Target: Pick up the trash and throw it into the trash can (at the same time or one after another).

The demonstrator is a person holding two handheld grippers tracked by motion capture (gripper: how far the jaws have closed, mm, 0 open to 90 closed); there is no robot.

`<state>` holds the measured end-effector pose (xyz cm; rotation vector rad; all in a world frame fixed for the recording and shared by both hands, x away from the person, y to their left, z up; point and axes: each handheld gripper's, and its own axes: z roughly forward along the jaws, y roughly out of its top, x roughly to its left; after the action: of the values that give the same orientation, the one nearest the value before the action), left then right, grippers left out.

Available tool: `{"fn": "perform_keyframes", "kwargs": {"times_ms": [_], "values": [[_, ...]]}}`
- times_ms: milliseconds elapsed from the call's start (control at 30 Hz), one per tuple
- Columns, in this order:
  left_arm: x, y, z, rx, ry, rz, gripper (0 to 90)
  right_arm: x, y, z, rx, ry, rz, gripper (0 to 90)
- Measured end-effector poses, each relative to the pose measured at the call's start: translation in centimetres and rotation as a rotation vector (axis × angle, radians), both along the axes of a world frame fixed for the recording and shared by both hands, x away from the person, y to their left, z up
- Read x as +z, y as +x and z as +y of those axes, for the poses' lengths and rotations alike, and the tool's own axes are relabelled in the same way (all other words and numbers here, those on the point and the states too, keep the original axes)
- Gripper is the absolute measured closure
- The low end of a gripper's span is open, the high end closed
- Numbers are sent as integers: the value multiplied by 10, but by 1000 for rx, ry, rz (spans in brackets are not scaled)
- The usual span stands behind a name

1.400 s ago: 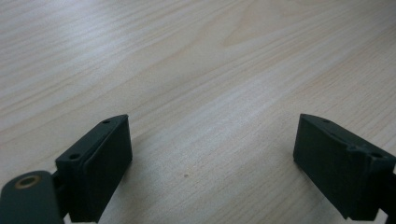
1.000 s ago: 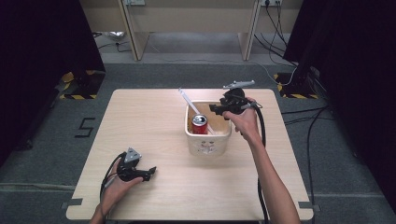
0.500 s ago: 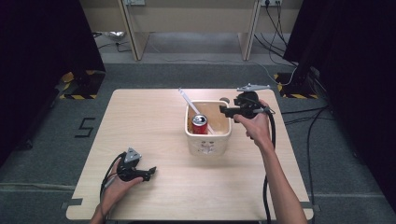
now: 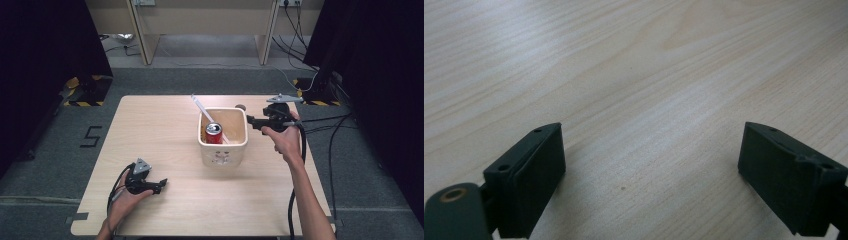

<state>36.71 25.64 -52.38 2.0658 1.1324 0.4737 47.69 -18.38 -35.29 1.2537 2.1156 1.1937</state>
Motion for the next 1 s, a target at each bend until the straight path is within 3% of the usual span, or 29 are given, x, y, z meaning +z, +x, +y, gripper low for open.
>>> {"fn": "perform_keyframes", "kwargs": {"times_ms": [1000], "values": [[0, 0, 0, 0, 0, -1, 108, -22, -22, -32, -29, 26, -13, 278]]}}
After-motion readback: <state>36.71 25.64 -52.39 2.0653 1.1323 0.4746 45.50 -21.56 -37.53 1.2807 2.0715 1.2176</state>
